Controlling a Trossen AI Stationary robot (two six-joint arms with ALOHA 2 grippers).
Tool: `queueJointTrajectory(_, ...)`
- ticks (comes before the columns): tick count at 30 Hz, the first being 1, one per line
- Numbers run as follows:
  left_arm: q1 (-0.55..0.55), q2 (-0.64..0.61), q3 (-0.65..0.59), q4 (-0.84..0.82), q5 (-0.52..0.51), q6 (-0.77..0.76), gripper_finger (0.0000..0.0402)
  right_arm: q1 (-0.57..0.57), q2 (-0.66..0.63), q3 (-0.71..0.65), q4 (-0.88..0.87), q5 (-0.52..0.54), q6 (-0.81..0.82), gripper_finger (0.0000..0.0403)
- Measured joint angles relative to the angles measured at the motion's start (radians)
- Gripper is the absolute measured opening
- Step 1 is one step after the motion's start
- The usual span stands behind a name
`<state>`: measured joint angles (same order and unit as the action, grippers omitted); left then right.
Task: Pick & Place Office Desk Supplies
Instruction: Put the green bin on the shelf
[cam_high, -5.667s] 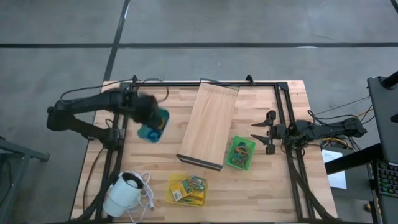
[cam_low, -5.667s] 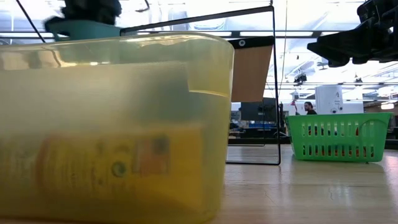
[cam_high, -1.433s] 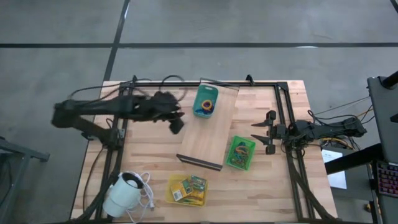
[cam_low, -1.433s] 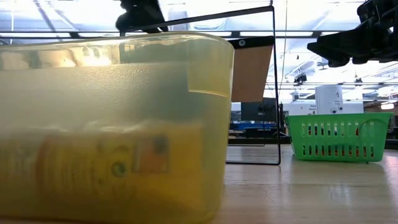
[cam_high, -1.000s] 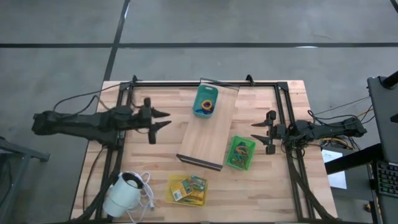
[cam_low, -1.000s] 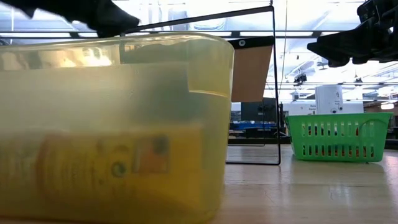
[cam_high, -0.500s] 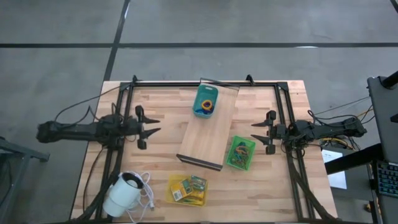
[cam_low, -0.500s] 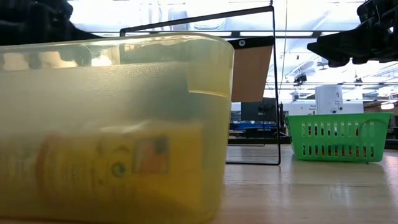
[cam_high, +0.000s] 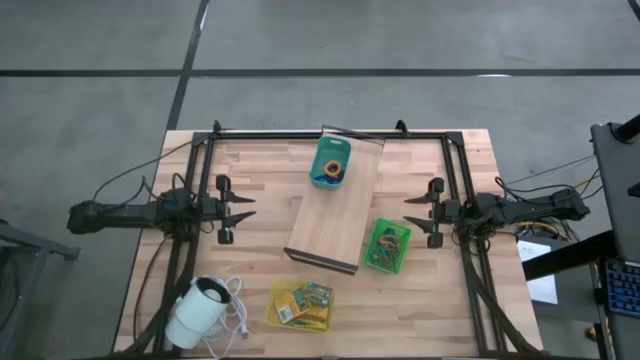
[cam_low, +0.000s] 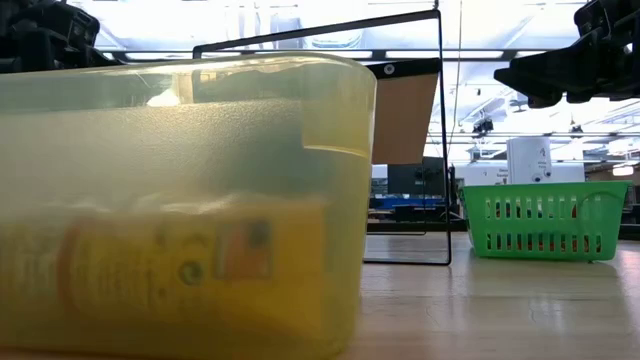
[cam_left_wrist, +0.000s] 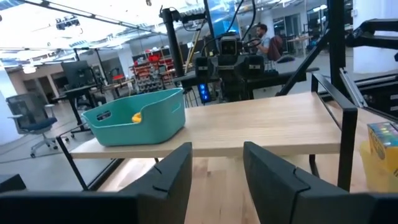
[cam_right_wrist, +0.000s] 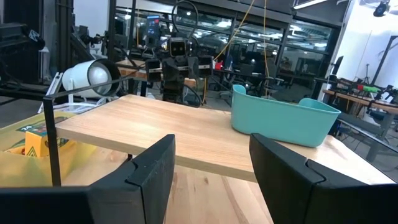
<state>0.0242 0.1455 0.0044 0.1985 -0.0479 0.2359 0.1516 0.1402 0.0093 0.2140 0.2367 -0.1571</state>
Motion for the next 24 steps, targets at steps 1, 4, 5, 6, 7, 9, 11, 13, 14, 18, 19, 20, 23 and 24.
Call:
queueJointTrajectory(1,0.0,0.0,0.0,-0.002,0.0,0.0,0.0145,0.0,0.0,0.0,0.0,0.0,0.0,0.0206)
queueJointTrajectory(4,0.0,0.002,0.0,-0.03,0.0,0.0,0.0145,0.0,0.0,0.0,0.0,0.0,0.0,0.0206)
queueJointTrajectory(5,0.0,0.002,0.0,-0.036,0.0,0.0,0.0145,0.0,0.0,0.0,0.0,0.0,0.0,0.0206)
queueJointTrajectory(6,0.0,0.002,0.0,-0.045,0.0,0.0,0.0145,0.0,0.0,0.0,0.0,0.0,0.0,0.0206)
queueJointTrajectory(7,0.0,0.002,0.0,-0.053,0.0,0.0,0.0145,0.0,0.0,0.0,0.0,0.0,0.0,0.0206)
queueJointTrajectory(9,0.0,0.002,0.0,-0.072,0.0,0.0,0.0145,0.0,0.0,0.0,0.0,0.0,0.0,0.0206)
queueJointTrajectory(11,0.0,0.002,0.0,-0.102,0.0,0.0,0.0145,0.0,0.0,0.0,0.0,0.0,0.0,0.0206)
queueJointTrajectory(13,0.0,0.002,-0.001,-0.118,0.0,0.0,0.0145,0.0,0.0,0.0,0.0,0.0,0.0,0.0206)
queueJointTrajectory(14,0.0,0.002,-0.001,-0.133,0.0,0.0,0.0145,0.0,0.0,0.0,0.0,0.0,0.0,0.0206)
queueJointTrajectory(18,0.0,0.002,-0.001,-0.155,0.0,0.0,0.0145,0.0,0.0,0.0,0.0,0.0,0.0,0.0206)
queueJointTrajectory(19,0.0,0.002,-0.001,-0.155,0.0,0.0,0.0145,0.0,0.0,0.0,0.0,0.0,0.0,0.0206)
queueJointTrajectory(20,0.001,0.002,-0.001,-0.155,0.0,0.0,0.0145,0.0,0.0,0.0,0.0,0.0,0.0,0.0206)
queueJointTrajectory(23,0.001,0.002,-0.001,-0.157,0.0,0.0,0.0145,0.0,0.0,0.0,0.0,0.0,0.0,0.0206)
queueJointTrajectory(24,0.001,0.002,-0.001,-0.159,0.0,0.0,0.0145,0.0,0.0,0.0,0.0,0.0,0.0,0.0206)
